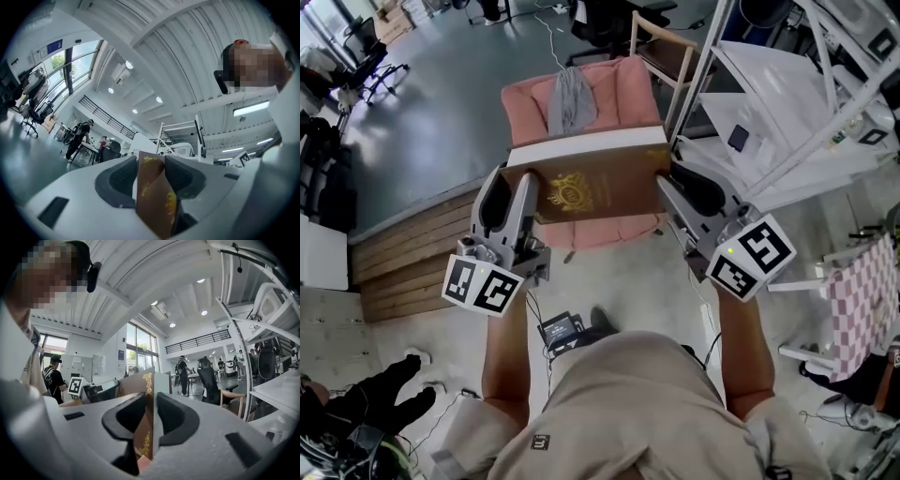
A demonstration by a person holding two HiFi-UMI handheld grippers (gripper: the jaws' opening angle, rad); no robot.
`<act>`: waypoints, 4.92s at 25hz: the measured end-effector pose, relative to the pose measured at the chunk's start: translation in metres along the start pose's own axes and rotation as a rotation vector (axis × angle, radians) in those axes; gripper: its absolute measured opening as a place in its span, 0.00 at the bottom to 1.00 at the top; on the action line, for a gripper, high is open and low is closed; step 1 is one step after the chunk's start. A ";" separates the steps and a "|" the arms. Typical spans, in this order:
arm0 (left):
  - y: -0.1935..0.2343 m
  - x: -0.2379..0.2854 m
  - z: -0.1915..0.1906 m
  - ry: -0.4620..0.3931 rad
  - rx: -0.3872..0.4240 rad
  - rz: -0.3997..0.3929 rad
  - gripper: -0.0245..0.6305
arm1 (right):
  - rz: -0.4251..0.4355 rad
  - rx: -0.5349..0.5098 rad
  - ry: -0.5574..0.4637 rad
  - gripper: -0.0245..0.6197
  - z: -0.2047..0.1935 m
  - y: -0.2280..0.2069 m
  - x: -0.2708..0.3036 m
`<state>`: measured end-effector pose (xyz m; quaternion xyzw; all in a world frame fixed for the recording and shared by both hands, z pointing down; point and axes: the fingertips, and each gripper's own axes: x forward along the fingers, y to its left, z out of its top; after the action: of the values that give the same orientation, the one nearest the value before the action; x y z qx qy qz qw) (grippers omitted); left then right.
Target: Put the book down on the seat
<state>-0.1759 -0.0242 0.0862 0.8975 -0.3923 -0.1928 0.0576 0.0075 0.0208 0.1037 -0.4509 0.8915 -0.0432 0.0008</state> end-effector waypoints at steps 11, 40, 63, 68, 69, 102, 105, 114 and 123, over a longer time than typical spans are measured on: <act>0.075 0.033 0.001 -0.009 -0.017 -0.008 0.29 | -0.006 -0.015 0.033 0.15 -0.005 -0.022 0.079; 0.242 0.208 -0.184 0.197 -0.075 0.193 0.29 | 0.105 0.191 0.172 0.14 -0.164 -0.248 0.257; 0.379 0.247 -0.493 0.455 -0.314 0.284 0.29 | -0.001 0.422 0.345 0.14 -0.432 -0.395 0.339; 0.404 0.236 -0.537 0.497 -0.333 0.314 0.29 | -0.002 0.451 0.386 0.14 -0.482 -0.401 0.354; 0.408 0.234 -0.546 0.506 -0.336 0.319 0.29 | -0.003 0.458 0.395 0.14 -0.491 -0.402 0.356; 0.457 0.153 -0.745 0.848 -0.451 0.455 0.29 | 0.033 0.526 0.720 0.14 -0.714 -0.410 0.373; 0.454 0.146 -0.755 0.895 -0.451 0.463 0.29 | 0.020 0.539 0.733 0.14 -0.721 -0.413 0.374; 0.460 0.119 -0.759 1.047 -0.360 0.499 0.29 | 0.015 0.582 0.776 0.15 -0.730 -0.405 0.378; 0.438 0.137 -0.712 1.021 -0.325 0.451 0.29 | 0.002 0.544 0.765 0.16 -0.688 -0.399 0.374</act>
<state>-0.1116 -0.4580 0.8110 0.7508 -0.4616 0.2237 0.4161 0.0784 -0.4623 0.8346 -0.3851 0.7845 -0.4385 -0.2098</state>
